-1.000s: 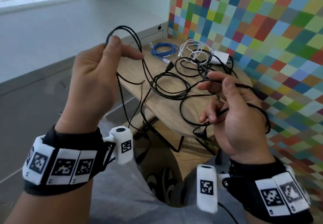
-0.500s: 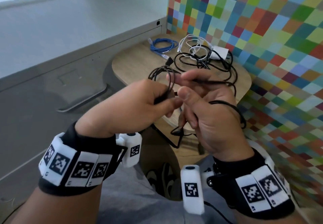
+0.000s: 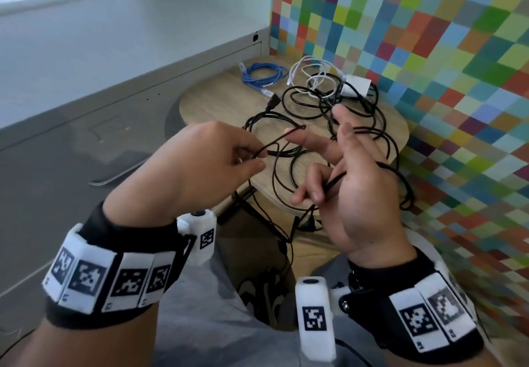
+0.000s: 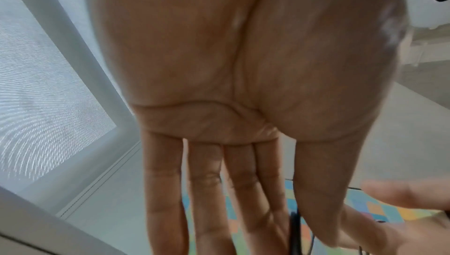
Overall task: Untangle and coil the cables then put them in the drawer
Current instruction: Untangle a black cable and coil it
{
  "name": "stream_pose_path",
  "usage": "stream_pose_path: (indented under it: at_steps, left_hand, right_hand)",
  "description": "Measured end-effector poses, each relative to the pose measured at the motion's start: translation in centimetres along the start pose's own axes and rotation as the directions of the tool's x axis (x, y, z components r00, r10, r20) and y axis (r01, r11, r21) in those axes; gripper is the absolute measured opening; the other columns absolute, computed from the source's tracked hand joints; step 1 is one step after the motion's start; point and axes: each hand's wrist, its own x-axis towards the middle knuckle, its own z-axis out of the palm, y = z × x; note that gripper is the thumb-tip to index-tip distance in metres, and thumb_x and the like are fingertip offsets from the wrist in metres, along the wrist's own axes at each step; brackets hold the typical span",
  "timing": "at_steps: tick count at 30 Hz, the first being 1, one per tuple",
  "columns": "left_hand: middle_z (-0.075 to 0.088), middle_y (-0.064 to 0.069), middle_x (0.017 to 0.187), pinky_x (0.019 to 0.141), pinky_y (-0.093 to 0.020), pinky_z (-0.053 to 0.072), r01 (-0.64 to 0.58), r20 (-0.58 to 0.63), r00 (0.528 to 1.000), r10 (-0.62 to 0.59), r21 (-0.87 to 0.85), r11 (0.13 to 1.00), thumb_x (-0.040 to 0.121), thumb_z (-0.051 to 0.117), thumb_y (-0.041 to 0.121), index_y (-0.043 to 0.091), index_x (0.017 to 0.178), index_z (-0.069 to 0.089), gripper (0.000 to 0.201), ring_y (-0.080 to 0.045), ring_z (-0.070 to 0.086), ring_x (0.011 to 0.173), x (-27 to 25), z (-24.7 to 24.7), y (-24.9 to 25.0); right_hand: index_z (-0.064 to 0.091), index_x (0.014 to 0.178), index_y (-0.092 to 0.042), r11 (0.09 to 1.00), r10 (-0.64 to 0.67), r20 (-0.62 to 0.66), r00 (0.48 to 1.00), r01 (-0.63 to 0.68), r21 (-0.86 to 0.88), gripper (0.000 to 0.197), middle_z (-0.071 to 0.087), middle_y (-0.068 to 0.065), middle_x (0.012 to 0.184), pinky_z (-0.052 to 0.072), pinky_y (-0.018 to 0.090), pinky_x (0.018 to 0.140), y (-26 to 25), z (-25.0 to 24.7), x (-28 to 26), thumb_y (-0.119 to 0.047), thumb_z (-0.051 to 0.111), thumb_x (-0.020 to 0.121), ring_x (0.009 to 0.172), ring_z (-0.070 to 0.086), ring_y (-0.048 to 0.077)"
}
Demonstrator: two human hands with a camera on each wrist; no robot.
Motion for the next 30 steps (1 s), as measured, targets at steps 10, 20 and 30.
stream_pose_path:
  at_steps: [10,20,30]
  left_hand:
    - [0.071,0.000,0.068,0.054,-0.039,0.056,-0.220,0.025,0.968,0.250,-0.396,0.891,0.091,0.063,0.059,0.021,0.079,0.072,0.041,-0.016,0.067,0.057,-0.9,1.1,2.5]
    - [0.076,0.004,0.090,0.088,-0.045,0.059,-0.201,0.191,0.928,0.320,-0.467,0.861,0.083,0.081,0.038,0.021,0.104,0.067,0.031,-0.016,0.074,0.090,0.0,3.4,2.0]
    - [0.054,0.008,0.062,0.047,-0.031,0.045,-0.301,-0.200,0.954,0.225,-0.605,0.737,0.102,0.051,0.028,0.025,0.090,0.063,0.017,-0.016,0.055,0.045,0.6,2.7,1.1]
  right_hand:
    - [0.030,0.157,-0.029,0.942,0.070,0.041,0.997,-0.079,0.327,0.056,0.069,0.014,0.136,0.049,0.041,0.074,-1.2,0.5,-0.4,-0.047,0.038,0.104,0.063,0.054,0.018]
    - [0.033,0.156,-0.020,0.883,0.053,-0.008,0.999,-0.043,0.467,0.051,0.067,0.019,0.137,0.061,0.043,0.091,-2.0,-0.2,0.2,-0.043,0.031,0.111,0.091,0.075,0.028]
    - [0.029,0.155,-0.030,0.980,0.175,0.110,0.978,-0.184,0.079,0.087,0.065,0.010,0.142,0.061,0.045,0.091,-0.2,-1.5,0.8,-0.056,0.066,0.081,0.091,0.076,0.026]
